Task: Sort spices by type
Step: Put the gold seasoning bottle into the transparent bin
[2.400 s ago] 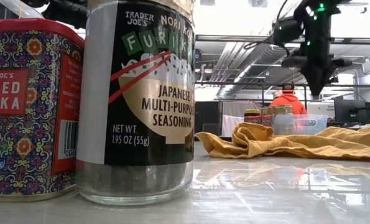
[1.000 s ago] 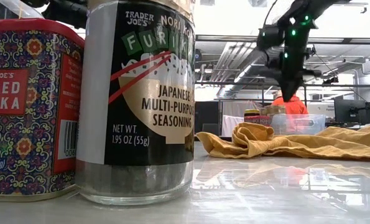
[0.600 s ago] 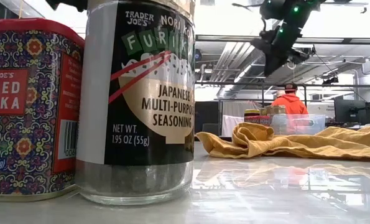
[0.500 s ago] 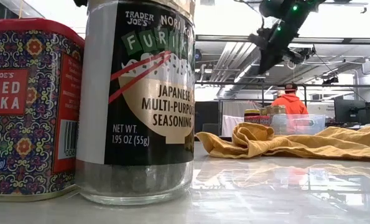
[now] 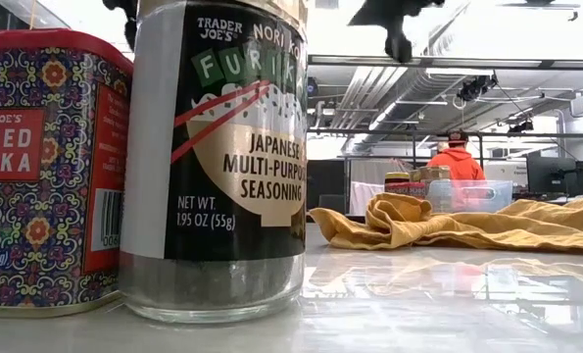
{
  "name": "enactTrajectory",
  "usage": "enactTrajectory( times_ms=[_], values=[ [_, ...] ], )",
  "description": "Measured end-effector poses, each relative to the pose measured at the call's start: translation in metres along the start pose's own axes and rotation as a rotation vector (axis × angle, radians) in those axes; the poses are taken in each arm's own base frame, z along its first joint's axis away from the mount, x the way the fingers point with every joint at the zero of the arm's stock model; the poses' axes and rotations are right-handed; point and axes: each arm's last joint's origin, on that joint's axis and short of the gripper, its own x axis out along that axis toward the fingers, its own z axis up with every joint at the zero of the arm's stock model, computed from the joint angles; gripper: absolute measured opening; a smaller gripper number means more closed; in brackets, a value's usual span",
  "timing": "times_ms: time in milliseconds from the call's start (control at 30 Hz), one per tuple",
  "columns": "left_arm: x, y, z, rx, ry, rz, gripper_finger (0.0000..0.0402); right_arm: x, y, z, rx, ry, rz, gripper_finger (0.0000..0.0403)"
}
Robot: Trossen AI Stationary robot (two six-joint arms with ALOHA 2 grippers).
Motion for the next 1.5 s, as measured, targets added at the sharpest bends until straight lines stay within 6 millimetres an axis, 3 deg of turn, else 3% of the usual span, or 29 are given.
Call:
enactTrajectory(
  times_ms=[67,233,267,433,600,867,1000,1167,1333,1500],
  values=[
    [-0.005,-0.009,-0.006,0.038,0.022,-0.020,0.0225,0.009,0.028,-0.014,0.029,-0.017,0.052,0.0000],
    [-0.017,-0.033,-0.027,0.127,-0.021,-0.084,0.0037,0.022,0.092,-0.049,0.135,-0.078,0.237,0.0000],
    [-0.016,-0.035,-0.034,0.120,-0.034,-0.087,0.0020,0.024,0.102,-0.055,0.151,-0.098,0.263,0.0000],
    [-0.005,-0.044,-0.062,-0.023,-0.111,-0.141,0.0005,0.039,0.136,-0.081,0.193,-0.141,0.288,0.0024],
    [0.006,-0.052,-0.083,-0.132,-0.147,-0.204,0.0002,0.064,0.157,-0.086,0.145,-0.089,0.281,0.0108],
    [0.008,-0.052,-0.089,-0.213,-0.200,-0.133,0.0000,0.100,0.181,-0.080,-0.062,0.253,0.329,0.0266],
    [0.008,-0.051,-0.089,-0.232,-0.216,-0.109,0.0000,0.109,0.194,-0.078,-0.156,0.431,0.383,0.0321],
    [0.008,-0.050,-0.088,-0.256,-0.242,-0.076,0.0000,0.115,0.198,-0.089,-0.322,0.641,0.299,0.0351],
    [0.008,-0.049,-0.088,-0.259,-0.266,-0.035,0.0000,0.129,0.201,-0.112,-0.525,0.695,0.178,0.0353],
    [0.008,-0.047,-0.089,-0.252,-0.272,0.002,0.0000,0.144,0.204,-0.137,-0.643,0.731,0.183,0.0353]
  ],
)
